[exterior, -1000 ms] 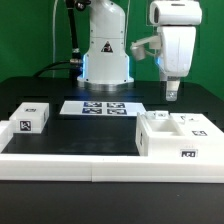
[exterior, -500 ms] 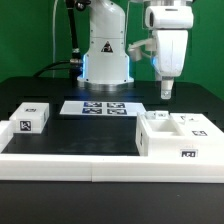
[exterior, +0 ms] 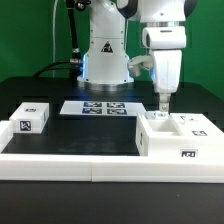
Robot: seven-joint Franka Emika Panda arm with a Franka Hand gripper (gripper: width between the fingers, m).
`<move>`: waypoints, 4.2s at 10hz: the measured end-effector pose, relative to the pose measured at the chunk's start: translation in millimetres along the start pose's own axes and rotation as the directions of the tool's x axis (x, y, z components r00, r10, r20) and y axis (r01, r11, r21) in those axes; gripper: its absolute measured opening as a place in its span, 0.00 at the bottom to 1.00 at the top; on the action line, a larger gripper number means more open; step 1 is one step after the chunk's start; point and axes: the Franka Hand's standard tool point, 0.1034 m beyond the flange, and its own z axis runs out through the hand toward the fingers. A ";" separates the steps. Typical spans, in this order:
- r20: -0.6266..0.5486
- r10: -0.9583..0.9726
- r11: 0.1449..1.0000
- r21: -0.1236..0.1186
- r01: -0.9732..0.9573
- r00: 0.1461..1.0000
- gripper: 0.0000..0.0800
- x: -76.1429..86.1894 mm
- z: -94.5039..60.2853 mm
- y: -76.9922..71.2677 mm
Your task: Assemble cabinet
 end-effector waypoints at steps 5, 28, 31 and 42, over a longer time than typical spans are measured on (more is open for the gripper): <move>-0.005 0.004 0.999 0.045 -0.004 1.000 1.00 0.5 19.8 -13.6; 0.055 0.033 0.998 0.053 -0.036 0.998 0.09 -25.2 -18.2 9.6; 0.058 0.049 0.997 0.052 -0.052 0.997 0.09 -29.4 -22.5 25.2; 0.046 0.062 0.997 0.042 -0.064 0.997 0.09 -20.5 -19.3 44.7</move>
Offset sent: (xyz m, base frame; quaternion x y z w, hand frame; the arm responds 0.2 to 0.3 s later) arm -0.0032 0.0030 -0.0110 0.0017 0.0006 0.0007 1.0000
